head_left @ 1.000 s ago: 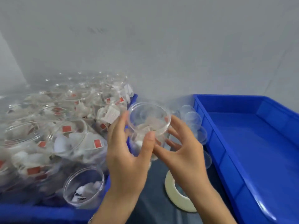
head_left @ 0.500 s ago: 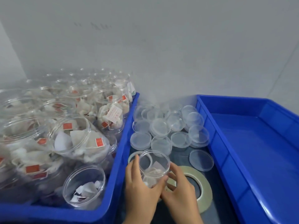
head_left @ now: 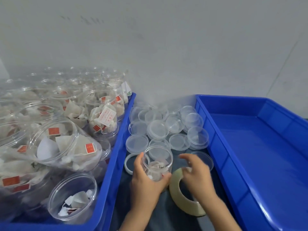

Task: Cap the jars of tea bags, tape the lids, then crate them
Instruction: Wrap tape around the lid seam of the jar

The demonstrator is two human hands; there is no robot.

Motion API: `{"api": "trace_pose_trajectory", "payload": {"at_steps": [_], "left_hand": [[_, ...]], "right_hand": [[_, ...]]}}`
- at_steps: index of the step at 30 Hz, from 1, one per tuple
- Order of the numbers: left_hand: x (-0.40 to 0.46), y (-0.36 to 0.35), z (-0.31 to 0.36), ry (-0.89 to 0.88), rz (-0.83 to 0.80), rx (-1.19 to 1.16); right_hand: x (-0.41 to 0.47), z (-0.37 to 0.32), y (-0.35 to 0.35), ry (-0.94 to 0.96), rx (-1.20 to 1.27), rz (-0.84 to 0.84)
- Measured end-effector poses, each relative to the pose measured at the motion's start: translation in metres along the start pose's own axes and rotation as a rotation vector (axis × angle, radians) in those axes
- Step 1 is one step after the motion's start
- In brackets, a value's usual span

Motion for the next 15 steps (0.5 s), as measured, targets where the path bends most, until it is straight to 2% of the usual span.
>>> {"api": "trace_pose_trajectory", "payload": {"at_steps": [1,2,4,6,9,15], "left_hand": [[-0.048,-0.009,-0.029,0.071,-0.14,0.026],[-0.058,-0.01,-0.061,0.087,-0.187,0.041],[-0.073,-0.017,-0.07,0.019,-0.182,0.087],[-0.065,-0.018,-0.068,-0.028,-0.156,0.036],[-0.065,-0.02,-0.075,-0.02,-0.199,0.08],[-0.06,-0.02,-0.08,-0.036,-0.207,0.107]], "right_hand": [[0.012,0.007,0.01,-0.044,-0.078,0.073],[0.025,0.015,0.017,-0.092,-0.183,0.106],[0.049,0.029,0.021,-0.197,-0.448,0.012],[0.063,0.041,0.016,-0.296,-0.59,-0.132],[0.069,0.052,0.005,-0.339,-0.649,-0.238],[0.068,0.056,-0.011,-0.339,-0.74,-0.271]]}}
Point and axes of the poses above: each hand's wrist, its own x-axis towards the middle knuckle, its own y-axis out of the back of the hand, z = x × y, the point moved 3 cm from there along x, towards the middle knuckle, and after that the axes turned 5 degrees about -x, right-handed, at the moved point
